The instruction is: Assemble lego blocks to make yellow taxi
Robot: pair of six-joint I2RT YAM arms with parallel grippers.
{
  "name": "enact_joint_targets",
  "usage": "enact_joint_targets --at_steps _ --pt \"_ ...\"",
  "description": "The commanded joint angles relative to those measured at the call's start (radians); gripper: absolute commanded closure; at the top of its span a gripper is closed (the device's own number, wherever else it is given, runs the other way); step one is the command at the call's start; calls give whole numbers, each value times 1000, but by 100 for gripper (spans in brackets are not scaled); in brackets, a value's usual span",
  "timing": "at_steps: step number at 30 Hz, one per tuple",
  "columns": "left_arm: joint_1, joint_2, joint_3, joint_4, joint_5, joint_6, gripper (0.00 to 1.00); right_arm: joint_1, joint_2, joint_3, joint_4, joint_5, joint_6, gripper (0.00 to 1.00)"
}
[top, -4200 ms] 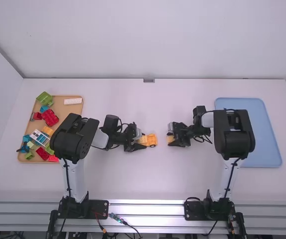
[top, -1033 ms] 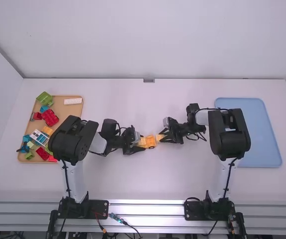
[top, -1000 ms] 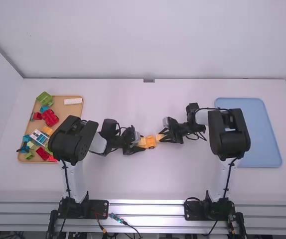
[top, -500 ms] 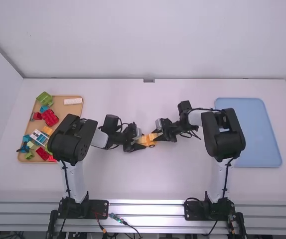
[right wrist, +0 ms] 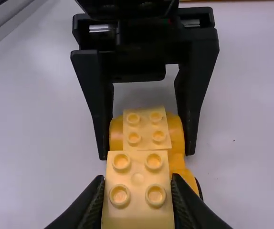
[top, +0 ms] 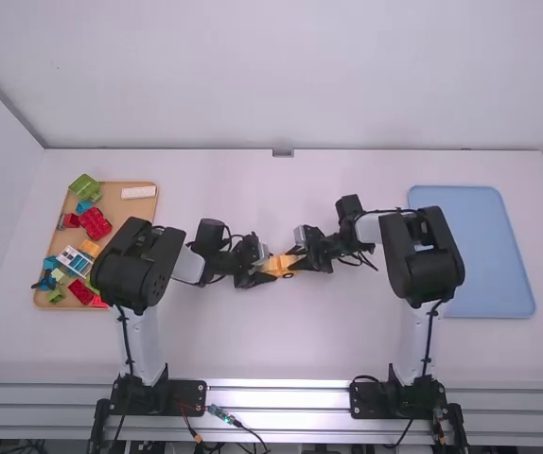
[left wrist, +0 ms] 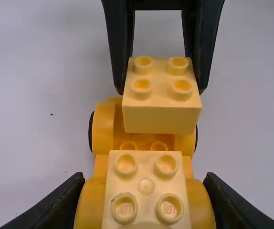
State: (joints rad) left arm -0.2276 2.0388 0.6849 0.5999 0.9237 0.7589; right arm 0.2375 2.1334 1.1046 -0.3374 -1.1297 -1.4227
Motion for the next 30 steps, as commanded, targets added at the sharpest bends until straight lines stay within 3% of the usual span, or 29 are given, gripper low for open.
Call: enact_joint_targets --at_steps 1,30 --pt "-10 39 -40 -43 -134 37 98 15 19 -8 7 -22 14 90" --pt "-45 39 -11 -98 -160 105 98 43 19 -8 -9 80 55 94"
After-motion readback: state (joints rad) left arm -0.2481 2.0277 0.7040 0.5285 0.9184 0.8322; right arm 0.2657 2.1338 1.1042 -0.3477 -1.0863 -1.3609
